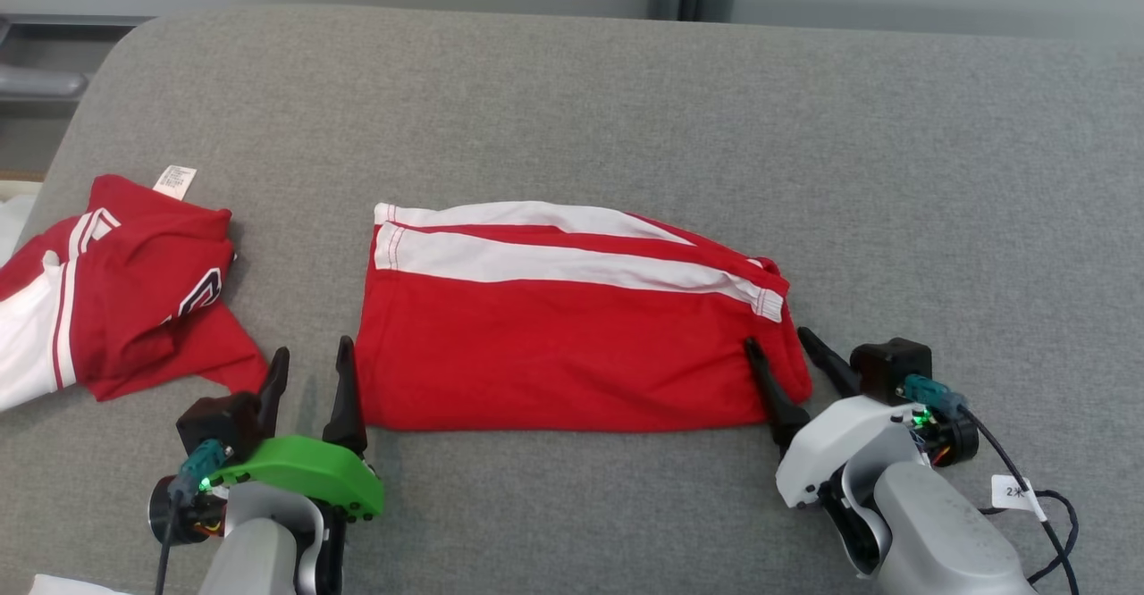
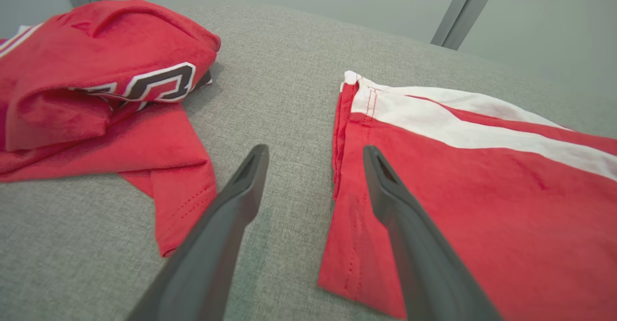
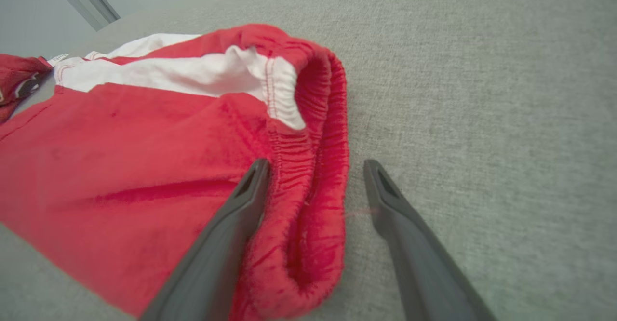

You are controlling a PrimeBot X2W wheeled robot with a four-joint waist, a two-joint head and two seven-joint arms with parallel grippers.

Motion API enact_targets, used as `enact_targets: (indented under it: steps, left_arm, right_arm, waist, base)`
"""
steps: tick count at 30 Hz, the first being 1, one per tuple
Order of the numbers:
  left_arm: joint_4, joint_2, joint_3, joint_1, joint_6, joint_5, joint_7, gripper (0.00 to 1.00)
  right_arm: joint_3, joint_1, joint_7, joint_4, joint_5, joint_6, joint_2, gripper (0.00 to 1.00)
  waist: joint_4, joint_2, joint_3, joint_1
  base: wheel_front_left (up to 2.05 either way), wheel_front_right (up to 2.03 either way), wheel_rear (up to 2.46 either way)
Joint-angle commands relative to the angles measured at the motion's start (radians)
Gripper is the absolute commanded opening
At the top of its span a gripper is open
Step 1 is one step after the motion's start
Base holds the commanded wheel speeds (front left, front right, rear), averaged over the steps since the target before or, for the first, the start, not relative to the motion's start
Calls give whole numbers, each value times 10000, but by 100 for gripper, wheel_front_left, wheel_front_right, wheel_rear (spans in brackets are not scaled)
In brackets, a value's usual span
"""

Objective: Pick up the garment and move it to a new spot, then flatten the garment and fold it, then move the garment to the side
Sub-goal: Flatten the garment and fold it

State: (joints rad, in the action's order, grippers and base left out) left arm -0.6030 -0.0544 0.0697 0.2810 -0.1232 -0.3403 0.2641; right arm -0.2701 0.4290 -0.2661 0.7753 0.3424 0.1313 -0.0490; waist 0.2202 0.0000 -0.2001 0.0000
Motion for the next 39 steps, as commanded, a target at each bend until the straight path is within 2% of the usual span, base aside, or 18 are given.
enact_targets:
  steps: [1, 2, 3, 7, 13, 20, 24, 29, 39]
  left_arm:
    - [73, 7, -36, 12, -49, 129, 3, 100]
    - [98, 11, -52, -26, -54, 154, 3, 100]
    - [103, 14, -81, -65, -63, 149, 3, 100]
    - [142, 22, -152, -166, -84, 209, 3, 100]
    - [118, 25, -150, -298, -78, 91, 3, 100]
    - [130, 17, 40, -516, -78, -23, 3, 100]
    - [104, 6, 189, -516, -79, -107, 3, 100]
    - [83, 9, 499, -486, -80, -376, 3, 100]
    - [-130, 7, 911, -606, -81, -489, 5, 100]
  right_arm:
    - [-150, -320, 32, 195, 257, -11, -43, 36]
    - [-199, -351, 36, 190, 414, -11, -41, 4]
    - [-221, -386, 46, 224, 562, -11, -41, 0]
    - [-41, -414, 45, 64, 964, -12, -47, 0]
    - [787, -464, 19, -195, 1315, -17, -78, 0]
    - [2833, -599, 14, -514, 49, -15, -270, 0]
    - [3494, -651, 14, -828, -176, -12, -271, 0]
    - [2970, -507, 15, -1086, 432, -12, -157, 0]
    - [-102, -359, 1088, -2789, 2923, -11, -40, 0]
  waist:
    - [-12, 0, -3, 0]
    - [-25, 0, 0, 0]
    - [-46, 0, 7, 0]
    - [-150, 0, 54, 0]
    - [-575, 0, 221, 0]
    - [-1340, 0, 464, 0]
    - [-1594, 0, 527, 0]
    - [-1719, 0, 600, 0]
    - [-1272, 0, 830, 0]
  base:
    - [0, 0, 0]
    - [0, 0, 0]
    - [0, 0, 0]
    - [0, 0, 0]
    - [0, 0, 0]
    - [0, 0, 0]
    - [0, 0, 0]
    - [0, 0, 0]
    - [0, 0, 0]
